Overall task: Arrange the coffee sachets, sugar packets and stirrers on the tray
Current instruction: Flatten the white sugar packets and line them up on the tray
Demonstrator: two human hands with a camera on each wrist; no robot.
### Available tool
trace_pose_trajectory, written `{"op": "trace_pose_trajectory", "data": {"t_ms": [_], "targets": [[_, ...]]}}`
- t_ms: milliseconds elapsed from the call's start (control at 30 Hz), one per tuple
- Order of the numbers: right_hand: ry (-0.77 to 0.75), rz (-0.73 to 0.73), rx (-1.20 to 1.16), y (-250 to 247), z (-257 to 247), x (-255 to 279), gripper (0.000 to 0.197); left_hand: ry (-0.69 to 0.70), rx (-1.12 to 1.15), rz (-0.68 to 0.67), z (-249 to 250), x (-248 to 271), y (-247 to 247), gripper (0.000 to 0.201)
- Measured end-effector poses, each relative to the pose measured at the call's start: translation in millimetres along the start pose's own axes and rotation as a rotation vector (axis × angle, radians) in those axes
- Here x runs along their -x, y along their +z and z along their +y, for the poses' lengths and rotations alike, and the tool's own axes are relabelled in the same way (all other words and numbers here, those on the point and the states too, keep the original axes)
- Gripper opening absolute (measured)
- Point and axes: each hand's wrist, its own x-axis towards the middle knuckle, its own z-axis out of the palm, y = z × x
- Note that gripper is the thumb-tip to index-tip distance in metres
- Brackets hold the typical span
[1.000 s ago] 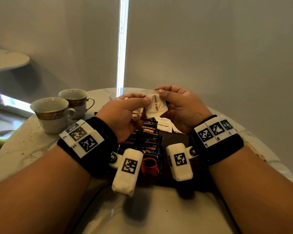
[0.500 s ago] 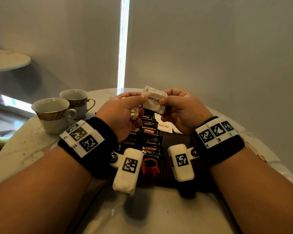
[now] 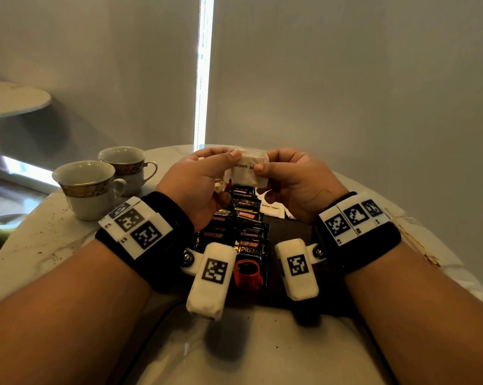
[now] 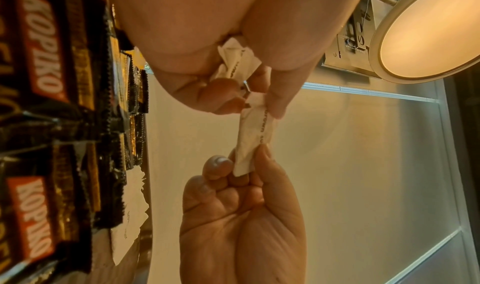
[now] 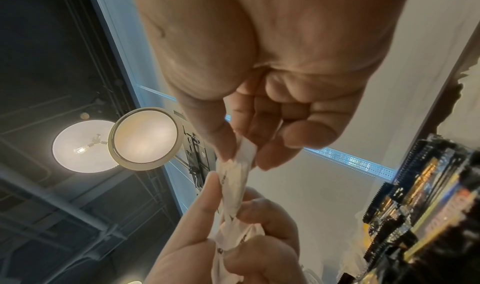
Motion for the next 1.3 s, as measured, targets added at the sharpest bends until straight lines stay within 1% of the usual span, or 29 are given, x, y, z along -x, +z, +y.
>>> {"op": "trace_pose_trajectory", "data": {"t_ms": [133, 233, 300, 367, 433, 500, 567, 633, 667, 767, 867, 1000, 1100, 1167, 1300], "targets": [[-0.007, -0.003, 0.038, -0.5, 3.6, -2.3, 0.005, 0.006, 0.008, -0.004, 1.6, 0.1, 0.6, 0.004], [-0.025, 0.026, 0.046, -3.1, 5.7, -5.3, 0.005, 0.005, -0.012, 0.006, 0.4, 0.0, 1.0, 0.007], [-0.045, 0.084, 0.052, -7.9, 6.5, -10.4, 0.003, -0.004, -0.004, 0.005, 0.6, -0.2, 0.8, 0.010], [-0.045, 0.183, 0.032, -18.1, 8.2, -17.8, 0.005, -0.015, 0.030, 0.019, 1.6, -1.1, -0.1, 0.011], [-0.027, 0.283, 0.008, -32.0, 10.8, -24.7, 0.002, -0.025, 0.053, 0.038, 3.1, -1.7, -0.5, 0.013], [0.034, 0.390, 0.000, -46.6, 17.2, -29.8, 0.008, -0.034, 0.093, 0.047, 4.3, -1.9, -0.3, 0.018], [0.139, 0.475, 0.016, -58.6, 28.4, -33.6, 0.013, -0.041, 0.118, 0.058, 4.4, -2.4, -0.3, 0.022], [0.253, 0.522, 0.031, -67.3, 43.0, -37.6, 0.013, -0.043, 0.127, 0.065, 3.9, -2.7, -0.7, 0.024], [0.304, 0.536, 0.035, -70.3, 49.7, -38.9, 0.010, -0.043, 0.129, 0.067, 3.8, -2.9, -1.1, 0.024], [0.425, 0.540, 0.107, -77.7, 65.4, -41.4, 0.006, -0.043, 0.125, 0.066, 3.5, -3.2, -1.3, 0.025], [0.512, 0.487, 0.227, -81.7, 73.1, -41.4, 0.023, -0.041, 0.123, 0.066, 3.8, -2.8, -0.7, 0.025], [0.573, 0.421, 0.297, -85.9, 75.7, -42.3, 0.026, -0.041, 0.123, 0.066, 4.0, -1.7, 0.1, 0.026], [0.629, 0.370, 0.343, -87.7, 76.3, -42.5, 0.032, -0.042, 0.137, 0.075, 4.4, -1.1, 0.7, 0.027], [0.635, 0.361, 0.343, -87.2, 75.8, -41.7, 0.036, -0.041, 0.131, 0.081, 4.4, -1.4, 0.7, 0.030], [0.635, 0.357, 0.350, -84.5, 73.5, -40.7, 0.032, -0.047, 0.127, 0.082, 5.1, -0.7, 0.0, 0.034]]}}
